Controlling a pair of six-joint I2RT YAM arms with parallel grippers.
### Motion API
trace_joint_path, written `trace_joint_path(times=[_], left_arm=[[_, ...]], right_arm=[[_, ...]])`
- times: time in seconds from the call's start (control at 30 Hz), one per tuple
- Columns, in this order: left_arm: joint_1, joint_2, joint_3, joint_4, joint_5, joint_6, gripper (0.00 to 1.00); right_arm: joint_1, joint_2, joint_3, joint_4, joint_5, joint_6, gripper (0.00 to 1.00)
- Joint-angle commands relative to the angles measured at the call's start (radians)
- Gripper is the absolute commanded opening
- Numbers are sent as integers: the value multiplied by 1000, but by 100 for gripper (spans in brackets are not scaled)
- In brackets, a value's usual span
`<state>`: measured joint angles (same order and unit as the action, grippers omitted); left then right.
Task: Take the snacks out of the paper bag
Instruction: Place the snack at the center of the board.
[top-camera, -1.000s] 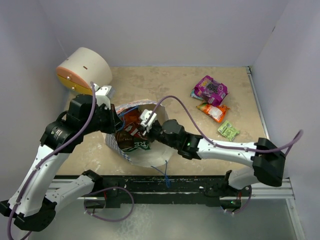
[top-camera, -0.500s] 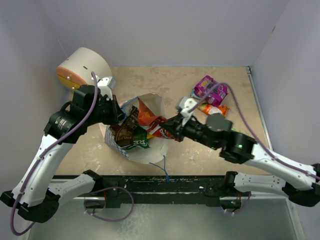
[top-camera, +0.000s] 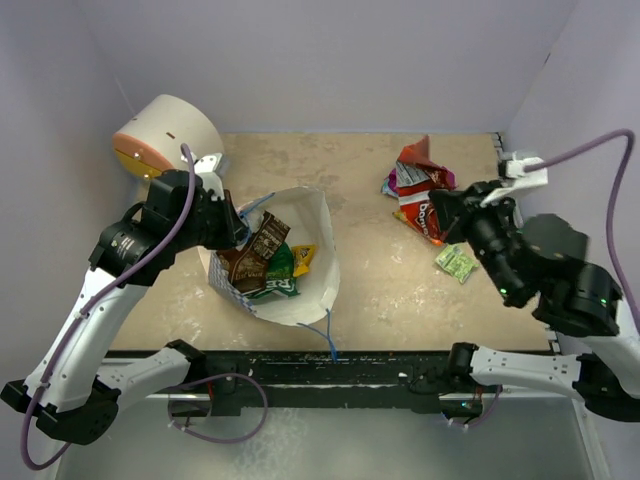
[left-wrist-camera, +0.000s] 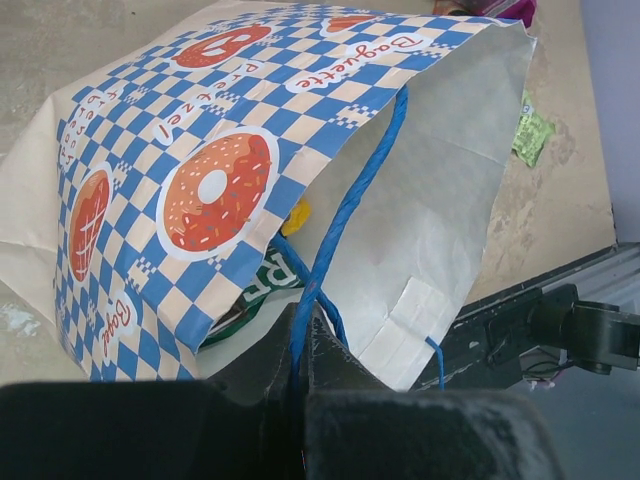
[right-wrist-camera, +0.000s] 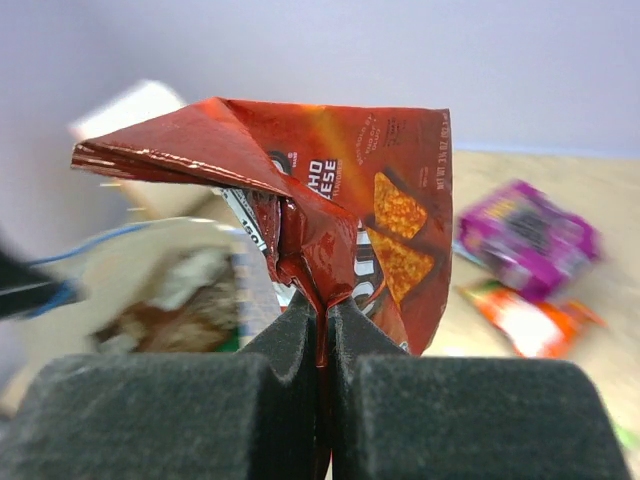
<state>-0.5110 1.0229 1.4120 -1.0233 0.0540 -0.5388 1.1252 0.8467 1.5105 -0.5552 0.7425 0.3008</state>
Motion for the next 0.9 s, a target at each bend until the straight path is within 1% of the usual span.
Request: trace_joint_path(times=[0.0, 0.07, 0.13, 0.17, 0.23, 0.3, 0.37, 0.43, 0.5, 0.57, 0.63, 0.73, 0.8, 0.87], left_arm=[[0, 1, 32, -13, -44, 10, 0], [0, 2, 31, -19, -52, 11, 0], [0, 1, 17, -11, -53, 12, 0], [0, 0, 10, -6, -51, 10, 0], [0, 2, 3, 7, -40, 8, 0], [0, 4, -2, 17, -28, 8, 0], [0, 3, -9, 23, -29, 9, 0], [0, -4, -25, 34, -34, 14, 0], [0, -14, -50, 50, -41, 22, 0], [0, -19, -63, 57, -44, 25, 0], [0, -13, -64, 59, -30, 31, 0], [0, -5, -59, 59, -6, 45, 0], [0, -6, -53, 51, -5, 50, 0], [0, -14, -50, 42, -13, 54, 0]], right_arm=[[-40, 164, 26, -198, 412, 74, 0], [-162, 228, 21, -261, 344, 133, 0], [-307, 271, -26, -253, 188, 176, 0], [-356, 289, -53, -230, 99, 180, 0], [-383, 335, -95, -202, -7, 234, 0], [-385, 398, -120, -213, -41, 317, 0], [-387, 472, -127, -282, 2, 447, 0], [-387, 591, -109, -391, 75, 592, 0], [-387, 712, -54, -583, 138, 793, 0], [-387, 841, 5, -728, 180, 917, 0], [-386, 941, 50, -761, 230, 922, 0], [-387, 1006, 57, -761, 247, 970, 0], [-387, 1031, 70, -719, 241, 969, 0], [-387, 1052, 94, -640, 228, 894, 0]])
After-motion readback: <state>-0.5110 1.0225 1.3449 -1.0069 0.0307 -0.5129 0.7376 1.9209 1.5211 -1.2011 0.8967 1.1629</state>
